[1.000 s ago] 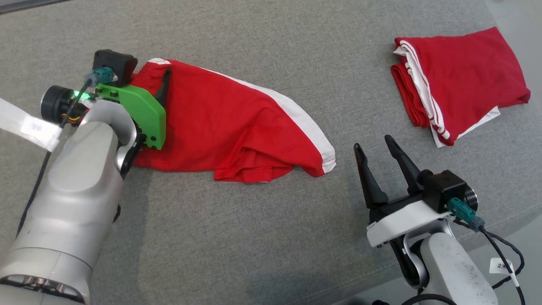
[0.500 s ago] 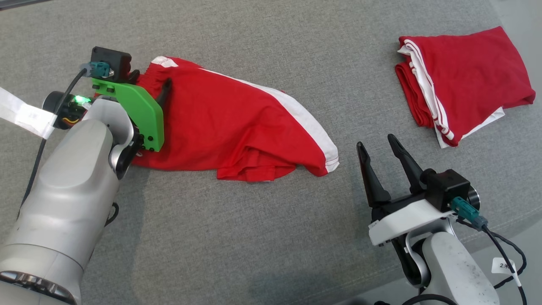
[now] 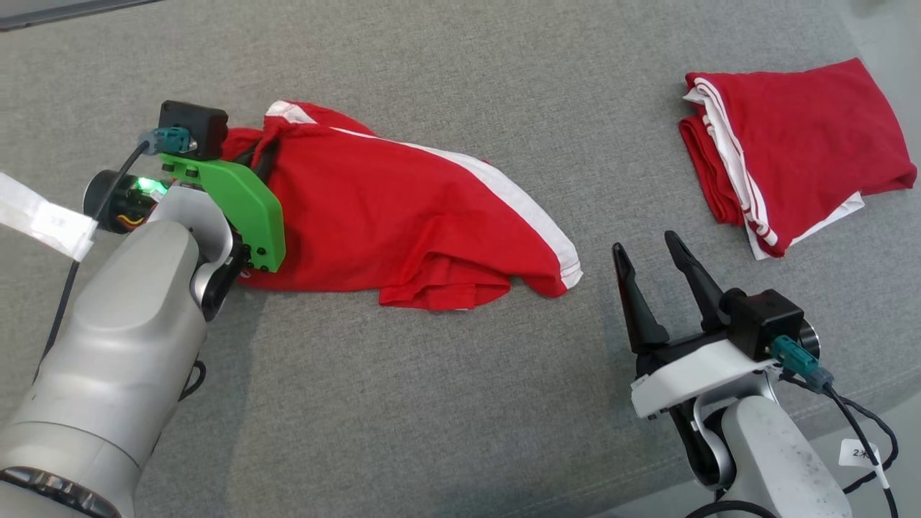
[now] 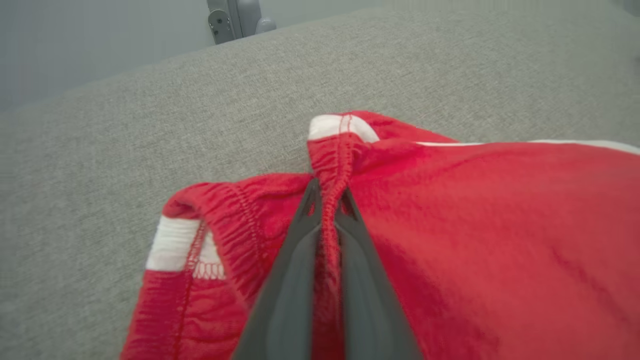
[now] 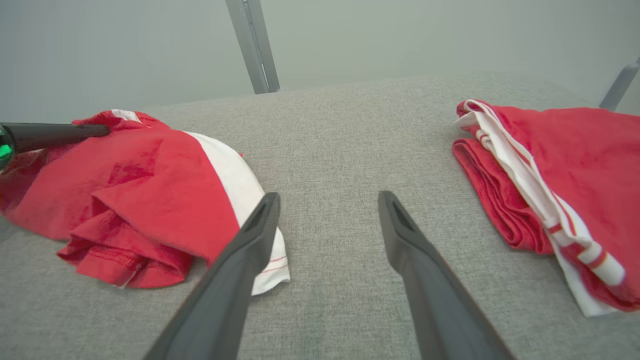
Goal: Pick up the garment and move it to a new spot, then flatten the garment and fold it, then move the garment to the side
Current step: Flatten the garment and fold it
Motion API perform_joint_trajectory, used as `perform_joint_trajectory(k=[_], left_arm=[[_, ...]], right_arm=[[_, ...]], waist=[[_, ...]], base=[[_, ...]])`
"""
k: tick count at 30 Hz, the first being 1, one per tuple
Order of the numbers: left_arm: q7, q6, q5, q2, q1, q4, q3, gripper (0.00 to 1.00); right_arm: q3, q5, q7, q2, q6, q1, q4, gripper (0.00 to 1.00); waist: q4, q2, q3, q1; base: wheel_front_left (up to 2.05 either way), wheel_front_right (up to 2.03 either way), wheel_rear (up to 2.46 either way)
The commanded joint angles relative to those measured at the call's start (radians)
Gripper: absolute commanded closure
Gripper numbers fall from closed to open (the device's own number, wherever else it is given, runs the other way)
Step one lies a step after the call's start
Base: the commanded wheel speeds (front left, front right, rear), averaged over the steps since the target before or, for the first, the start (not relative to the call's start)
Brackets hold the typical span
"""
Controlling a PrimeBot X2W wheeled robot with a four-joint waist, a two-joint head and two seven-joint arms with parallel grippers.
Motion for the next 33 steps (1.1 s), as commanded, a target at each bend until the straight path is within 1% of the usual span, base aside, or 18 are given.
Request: perform_joint_trajectory(k=[1, 8, 10, 11, 15, 16, 19, 20, 22, 23, 24, 25, 26, 28, 29, 30, 31, 33], left_arm=[[-0.033, 0.001, -0.011, 0.002, 0.014, 0.004, -0.005, 1.0], [-0.188, 0.001, -0.033, -0.028, 0.063, 0.014, -0.015, 1.0], [-0.223, 0.002, -0.034, -0.034, 0.096, 0.014, -0.009, 1.0], [-0.246, 0.009, -0.029, -0.039, 0.138, 0.008, -0.003, 1.0], [-0.263, 0.036, -0.019, -0.047, 0.243, -0.032, 0.016, 1.0], [-0.265, 0.049, -0.001, -0.04, 0.262, -0.064, 0.027, 1.0], [-0.263, 0.065, 0.011, -0.039, 0.335, -0.127, 0.057, 0.99], [-0.263, 0.08, 0.032, -0.034, 0.372, -0.166, 0.079, 0.89], [-0.263, 0.089, 0.049, -0.034, 0.459, -0.229, 0.119, 0.92], [-0.263, 0.098, 0.071, -0.031, 0.491, -0.268, 0.147, 0.91], [-0.263, 0.098, 0.085, -0.034, 0.534, -0.293, 0.16, 0.94], [-0.263, 0.095, 0.098, -0.042, 0.581, -0.312, 0.175, 0.95], [-0.263, 0.095, 0.116, -0.048, 0.614, -0.33, 0.192, 0.89], [-0.263, 0.092, 0.136, -0.056, 0.673, -0.346, 0.224, 0.82], [-0.263, 0.094, 0.147, -0.061, 0.695, -0.355, 0.249, 0.75], [-0.263, 0.099, 0.161, -0.066, 0.718, -0.359, 0.274, 0.51], [-0.263, 0.097, 0.178, -0.07, 0.746, -0.36, 0.292, 0.0], [-0.263, 0.093, 0.201, -0.085, 0.783, -0.367, 0.339, 0.0]], right_arm=[[-0.006, 0.002, 0.0, -0.002, -0.002, 0.012, 0.004, 0.0], [-0.025, -0.007, 0.0, -0.003, -0.002, 0.054, 0.028, 0.0], [-0.033, -0.008, 0.0, -0.003, -0.002, 0.071, 0.037, 0.0], [-0.037, -0.011, 0.0, -0.003, -0.002, 0.087, 0.048, 0.0], [-0.038, -0.009, 0.0, -0.003, -0.002, 0.117, 0.058, 0.0], [-0.039, -0.007, 0.0, -0.003, -0.002, 0.123, 0.059, 0.0], [-0.039, -0.004, 0.0, -0.003, -0.002, 0.137, 0.063, 0.0], [-0.038, -0.003, 0.0, -0.003, -0.002, 0.142, 0.067, 0.0], [-0.034, -0.003, 0.0, -0.003, -0.002, 0.148, 0.072, 0.0], [-0.032, -0.003, 0.0, -0.003, -0.002, 0.151, 0.075, 0.0], [-0.03, -0.003, 0.0, -0.003, -0.002, 0.154, 0.078, 0.0], [-0.029, -0.003, 0.0, -0.003, -0.002, 0.157, 0.081, 0.0], [-0.027, -0.004, 0.0, -0.003, -0.002, 0.16, 0.084, 0.0], [-0.021, -0.007, 0.0, -0.003, -0.002, 0.162, 0.087, 0.0], [-0.018, -0.01, 0.0, -0.003, -0.002, 0.162, 0.09, 0.0], [-0.016, -0.013, 0.0, -0.003, -0.002, 0.162, 0.092, 0.0], [-0.011, -0.014, 0.0, -0.003, -0.002, 0.161, 0.094, 0.0], [-0.007, -0.016, 0.0, -0.003, -0.002, 0.162, 0.098, 0.0]], waist=[[0.015, -0.0001, -0.019, -0.0001], [0.092, -0.0001, -0.109, -0.0001], [0.121, -0.0001, -0.14, -0.0001], [0.149, -0.0001, -0.171, -0.0001], [0.198, -0.0001, -0.221, -0.0001], [0.208, -0.0001, -0.23, -0.0001], [0.223, -0.0001, -0.249, -0.0001], [0.23, -0.0001, -0.258, -0.0001], [0.237, -0.0001, -0.275, -0.0001], [0.239, -0.0001, -0.283, -0.0001], [0.239, -0.0001, -0.291, -0.0001], [0.24, -0.0001, -0.299, -0.0001], [0.239, -0.0001, -0.306, -0.0001], [0.235, -0.0001, -0.314, -0.0001], [0.231, -0.0001, -0.317, -0.0001], [0.228, -0.0001, -0.321, -0.0001], [0.223, -0.0001, -0.323, -0.0001], [0.215, -0.0001, -0.328, -0.0001]], base=[[0.0, 0.0, 0.0], [0.0, 0.0, 0.0], [0.0, 0.0, 0.0], [0.0, 0.0, 0.0], [0.0, 0.0, 0.0], [0.0, 0.0, 0.0], [0.0, 0.0, 0.0], [0.0, 0.0, 0.0], [0.0, 0.0, 0.0], [0.0, 0.0, 0.0], [0.0, 0.0, 0.0], [0.0, 0.0, 0.0], [0.0, 0.0, 0.0], [0.0, 0.0, 0.0], [0.0, 0.0, 0.0], [0.0, 0.0, 0.0], [0.0, 0.0, 0.0], [0.0, 0.0, 0.0]])
